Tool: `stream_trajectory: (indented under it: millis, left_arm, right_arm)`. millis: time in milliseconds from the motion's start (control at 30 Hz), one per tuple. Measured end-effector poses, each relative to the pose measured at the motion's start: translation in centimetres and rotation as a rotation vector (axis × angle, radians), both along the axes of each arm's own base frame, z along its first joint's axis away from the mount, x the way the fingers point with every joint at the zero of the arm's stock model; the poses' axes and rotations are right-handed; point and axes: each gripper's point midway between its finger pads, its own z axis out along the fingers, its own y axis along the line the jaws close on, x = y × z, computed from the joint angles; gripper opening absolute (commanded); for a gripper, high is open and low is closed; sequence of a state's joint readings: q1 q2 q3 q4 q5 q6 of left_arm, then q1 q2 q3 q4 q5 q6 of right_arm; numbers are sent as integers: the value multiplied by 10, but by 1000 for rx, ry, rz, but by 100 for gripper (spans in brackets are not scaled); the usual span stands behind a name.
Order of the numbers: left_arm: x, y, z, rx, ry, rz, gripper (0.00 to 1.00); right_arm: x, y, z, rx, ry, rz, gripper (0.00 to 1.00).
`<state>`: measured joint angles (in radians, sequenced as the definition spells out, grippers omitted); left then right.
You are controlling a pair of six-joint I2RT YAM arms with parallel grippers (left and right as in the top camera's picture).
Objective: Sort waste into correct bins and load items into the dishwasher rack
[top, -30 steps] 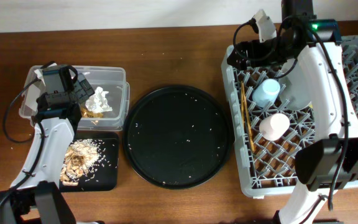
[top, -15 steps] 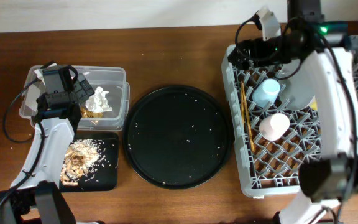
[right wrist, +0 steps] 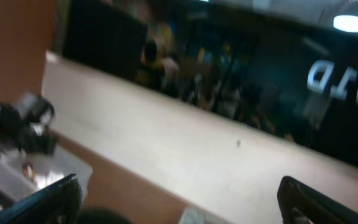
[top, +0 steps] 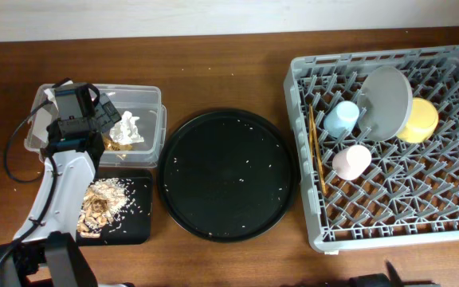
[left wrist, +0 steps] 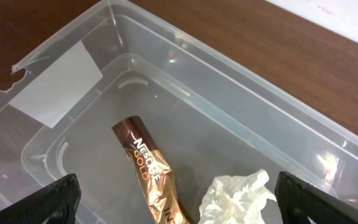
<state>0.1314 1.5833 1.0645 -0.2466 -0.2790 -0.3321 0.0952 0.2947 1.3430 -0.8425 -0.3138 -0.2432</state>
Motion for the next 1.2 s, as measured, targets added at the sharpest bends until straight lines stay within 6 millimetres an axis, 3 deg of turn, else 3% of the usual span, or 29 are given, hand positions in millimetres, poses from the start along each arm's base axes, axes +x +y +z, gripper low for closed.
stream_trajectory:
  millis: [33, 67, 100, 133, 200, 233, 367, 467, 567, 667, 767, 1200]
  left_arm:
    - [0, 0, 0, -1, 2, 0, 99]
    - [0, 0, -1, 0, 3, 1, 99]
    - [0, 0, 0, 0, 0, 0, 99]
    - [0, 0, 0, -1, 1, 0, 99]
    - [0, 0, 0, -1, 3, 0, 99]
    - [0, 0, 0, 0, 2, 1, 99]
    - [0, 0, -1, 0, 3, 1, 99]
    - [0, 0, 0, 0, 2, 1, 99]
    - [0, 0, -1, -1, 3, 0, 99]
    - [0, 0, -1, 0, 3, 1, 99]
    - [0, 0, -1, 0, 3, 1, 99]
    - [0, 0, -1, -1, 3, 0, 99]
  right_arm:
    - [17, 0, -6, 10, -117, -13, 98]
    - [36, 1, -25, 10, -147, -19, 98]
    - [70, 3, -47, 13, -207, -26, 98]
    - [86, 4, -57, 21, -284, -27, 98]
    - [121, 7, -113, 18, -259, -34, 98]
    - [134, 8, -152, 12, -209, -33, 99]
    - [169, -1, -258, -3, 46, -106, 98]
    - [177, -20, -300, -6, 207, -216, 98]
    - [182, -50, -309, 147, 258, -343, 99]
    - [182, -61, -314, 230, 288, -402, 98]
    - [181, -62, -321, 240, 321, -410, 98]
    - [181, -62, -321, 246, 322, -410, 98]
